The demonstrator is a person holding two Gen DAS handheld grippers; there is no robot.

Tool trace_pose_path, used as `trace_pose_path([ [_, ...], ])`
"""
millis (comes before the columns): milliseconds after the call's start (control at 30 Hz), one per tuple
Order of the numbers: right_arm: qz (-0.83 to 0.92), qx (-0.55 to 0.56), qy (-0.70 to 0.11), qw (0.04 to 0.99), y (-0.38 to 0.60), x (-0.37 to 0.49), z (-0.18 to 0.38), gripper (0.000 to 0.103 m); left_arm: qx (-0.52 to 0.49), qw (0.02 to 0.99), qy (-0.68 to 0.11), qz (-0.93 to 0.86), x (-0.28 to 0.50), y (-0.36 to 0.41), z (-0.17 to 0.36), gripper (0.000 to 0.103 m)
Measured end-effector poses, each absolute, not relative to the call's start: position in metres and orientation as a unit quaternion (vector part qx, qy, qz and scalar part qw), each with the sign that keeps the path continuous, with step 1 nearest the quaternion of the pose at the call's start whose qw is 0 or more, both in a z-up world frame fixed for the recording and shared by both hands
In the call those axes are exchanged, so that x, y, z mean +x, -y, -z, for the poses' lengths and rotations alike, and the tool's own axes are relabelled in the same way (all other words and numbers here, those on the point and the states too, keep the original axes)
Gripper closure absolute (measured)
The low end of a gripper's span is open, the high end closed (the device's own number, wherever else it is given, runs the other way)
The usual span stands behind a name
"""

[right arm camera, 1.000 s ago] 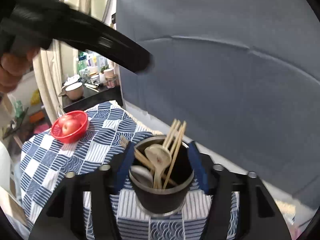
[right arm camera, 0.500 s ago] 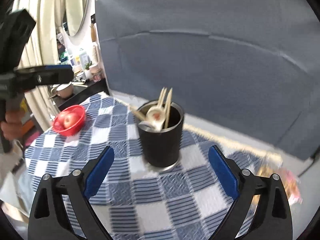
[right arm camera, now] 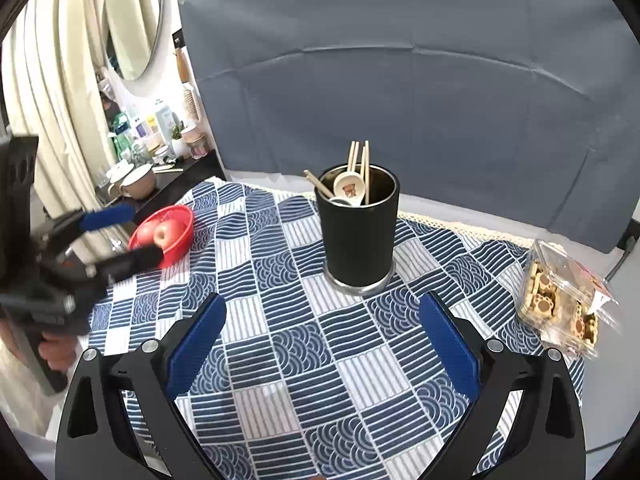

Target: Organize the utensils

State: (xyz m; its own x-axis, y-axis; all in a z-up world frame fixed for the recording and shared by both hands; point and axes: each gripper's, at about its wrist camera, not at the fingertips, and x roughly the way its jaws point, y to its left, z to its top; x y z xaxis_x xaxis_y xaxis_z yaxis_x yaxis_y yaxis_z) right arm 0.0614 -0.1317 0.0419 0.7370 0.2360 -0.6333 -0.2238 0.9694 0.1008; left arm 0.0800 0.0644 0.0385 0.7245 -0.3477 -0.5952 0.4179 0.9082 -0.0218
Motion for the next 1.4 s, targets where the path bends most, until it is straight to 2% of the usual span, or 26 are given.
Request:
trace_pose_path([
  [433,-0.103,0.039,-0.356,0.928,0.135,0.031,-0.038,0.008,0.076,0.927,-0.330,0.162,0.049,-0.065,-0.020,0.006],
  [733,-0.100,0.017,-0.345,0.933,0.133,0.021,-0.040,0.008,0.058,0.920,-0.357,0.149,0.040,-0.065,-0.017,0.006],
  [1400,-0.109,0.013,-0.347,0.931,0.137,0.020,-0.036,0.008,0.075,0.922,-0.362,0.116,0.032,-0.063,-0.015,0.006],
])
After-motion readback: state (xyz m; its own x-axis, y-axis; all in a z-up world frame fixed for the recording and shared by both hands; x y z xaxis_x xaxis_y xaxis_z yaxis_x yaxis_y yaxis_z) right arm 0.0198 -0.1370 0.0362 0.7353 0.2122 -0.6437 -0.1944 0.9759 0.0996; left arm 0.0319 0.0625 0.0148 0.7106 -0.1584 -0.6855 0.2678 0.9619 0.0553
